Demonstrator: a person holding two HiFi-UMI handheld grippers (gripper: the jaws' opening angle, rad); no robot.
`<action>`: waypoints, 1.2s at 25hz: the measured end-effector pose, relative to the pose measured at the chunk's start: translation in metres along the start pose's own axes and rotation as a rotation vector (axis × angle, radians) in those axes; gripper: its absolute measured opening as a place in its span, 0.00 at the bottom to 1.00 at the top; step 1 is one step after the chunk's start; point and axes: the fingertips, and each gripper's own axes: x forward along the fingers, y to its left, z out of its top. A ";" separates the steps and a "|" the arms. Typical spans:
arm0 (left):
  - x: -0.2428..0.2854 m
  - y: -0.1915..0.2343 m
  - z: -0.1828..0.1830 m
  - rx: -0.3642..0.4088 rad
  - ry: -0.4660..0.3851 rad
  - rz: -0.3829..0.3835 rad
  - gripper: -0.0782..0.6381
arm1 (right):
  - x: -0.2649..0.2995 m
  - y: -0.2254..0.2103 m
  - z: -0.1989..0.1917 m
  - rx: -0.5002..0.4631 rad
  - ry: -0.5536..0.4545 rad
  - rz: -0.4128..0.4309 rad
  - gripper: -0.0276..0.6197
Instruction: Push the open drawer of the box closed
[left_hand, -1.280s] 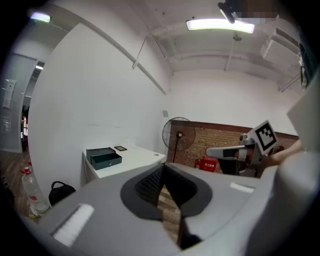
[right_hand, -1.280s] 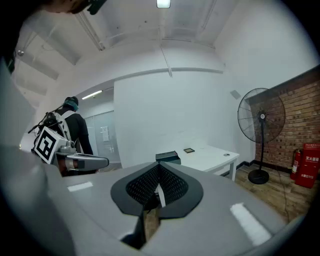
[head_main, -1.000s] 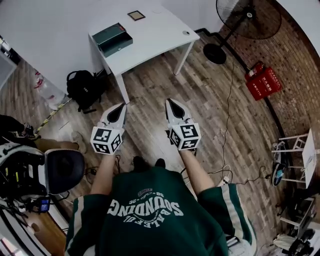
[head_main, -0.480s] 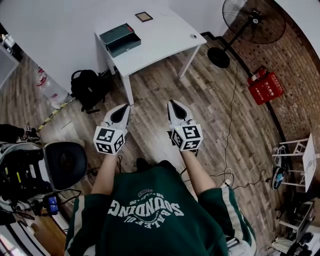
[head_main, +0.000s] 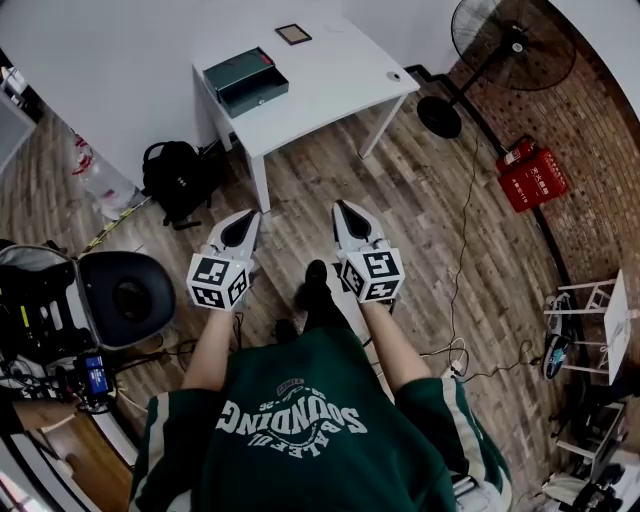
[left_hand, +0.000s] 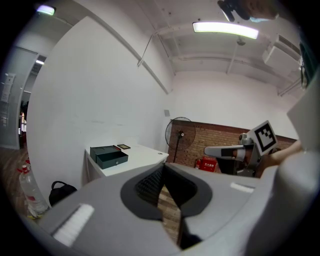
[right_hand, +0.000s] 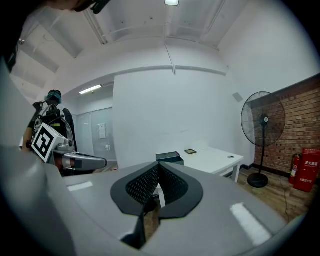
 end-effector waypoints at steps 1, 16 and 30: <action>0.003 0.004 -0.001 -0.004 0.000 0.002 0.18 | 0.004 -0.001 0.000 -0.001 0.002 0.001 0.05; 0.124 0.082 0.020 -0.010 0.051 0.051 0.18 | 0.143 -0.074 0.016 0.022 0.024 0.066 0.05; 0.263 0.195 0.085 -0.045 0.054 0.183 0.18 | 0.340 -0.134 0.060 0.012 0.073 0.233 0.05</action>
